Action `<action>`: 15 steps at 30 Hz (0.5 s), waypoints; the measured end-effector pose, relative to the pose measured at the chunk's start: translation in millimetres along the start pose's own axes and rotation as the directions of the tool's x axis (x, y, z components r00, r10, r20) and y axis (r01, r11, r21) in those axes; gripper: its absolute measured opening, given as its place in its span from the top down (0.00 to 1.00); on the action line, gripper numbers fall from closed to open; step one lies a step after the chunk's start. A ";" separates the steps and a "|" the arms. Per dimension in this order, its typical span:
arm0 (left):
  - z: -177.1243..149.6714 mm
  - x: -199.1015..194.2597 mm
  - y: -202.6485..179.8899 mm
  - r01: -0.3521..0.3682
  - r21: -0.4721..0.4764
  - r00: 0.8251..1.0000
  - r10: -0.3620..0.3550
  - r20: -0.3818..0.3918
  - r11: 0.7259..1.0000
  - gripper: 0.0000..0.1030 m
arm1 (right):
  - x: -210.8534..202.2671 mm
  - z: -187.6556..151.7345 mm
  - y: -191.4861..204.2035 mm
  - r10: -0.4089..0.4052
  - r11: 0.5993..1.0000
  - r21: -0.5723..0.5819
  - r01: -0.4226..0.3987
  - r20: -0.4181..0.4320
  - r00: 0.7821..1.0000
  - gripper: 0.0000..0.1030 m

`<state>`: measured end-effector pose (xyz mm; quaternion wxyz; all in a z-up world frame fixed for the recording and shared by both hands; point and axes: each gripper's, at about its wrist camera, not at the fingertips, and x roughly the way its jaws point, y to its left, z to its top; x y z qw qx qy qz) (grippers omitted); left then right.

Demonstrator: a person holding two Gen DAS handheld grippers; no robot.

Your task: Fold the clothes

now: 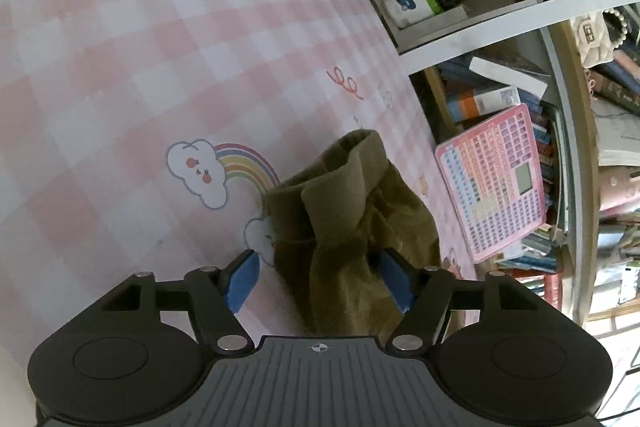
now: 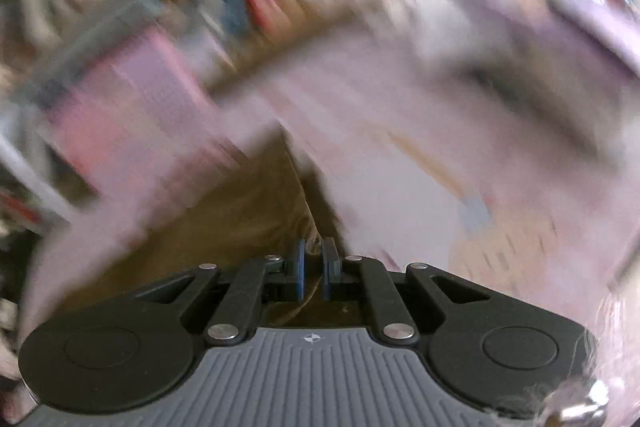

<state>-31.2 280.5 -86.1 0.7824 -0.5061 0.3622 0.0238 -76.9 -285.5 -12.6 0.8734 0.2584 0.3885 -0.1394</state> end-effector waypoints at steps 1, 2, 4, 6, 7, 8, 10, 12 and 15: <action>0.5 0.7 -0.7 0.000 0.001 1.000 0.000 0.000 1.000 0.34 | 6.3 -2.9 -4.3 -0.012 1.000 0.007 0.012 -0.015 1.000 0.92; 1.0 1.4 -1.4 0.000 0.001 1.000 0.000 0.001 1.000 0.34 | 10.1 -5.0 -7.2 -0.020 1.000 0.010 0.021 -0.022 1.000 0.91; 1.9 2.9 -2.4 0.002 -0.004 1.000 -0.002 0.006 1.000 0.34 | 15.1 -9.2 -9.8 -0.034 0.999 0.003 0.035 -0.032 0.999 0.84; 2.6 4.9 -3.4 0.003 -0.013 1.000 -0.003 0.014 1.000 0.33 | 15.9 -13.0 -6.7 -0.044 0.999 -0.030 0.043 -0.037 0.998 0.78; 2.8 6.0 -4.1 0.002 -0.017 1.000 -0.002 0.018 1.000 0.33 | 16.3 -15.0 -5.2 -0.049 0.998 -0.047 0.048 -0.039 0.998 0.78; 2.7 7.1 -5.5 -0.001 -0.017 1.000 0.001 0.021 1.000 0.33 | 16.7 -16.9 -3.6 -0.054 0.997 -0.063 0.052 -0.041 0.998 0.78; 3.1 9.6 -8.7 -0.008 -0.019 1.000 0.009 0.025 1.000 0.34 | 17.5 -20.8 -0.5 -0.065 0.994 -0.096 0.060 -0.046 0.997 0.78; 3.5 13.4 -10.9 -0.012 -0.020 0.999 0.012 0.030 1.000 0.38 | 19.6 -24.1 3.3 -0.075 0.990 -0.124 0.068 -0.050 0.996 0.78; 2.8 19.9 -16.8 -0.055 0.000 0.998 0.055 0.040 0.998 0.67 | 24.1 -25.8 9.8 -0.084 0.983 -0.167 0.075 -0.047 0.995 0.81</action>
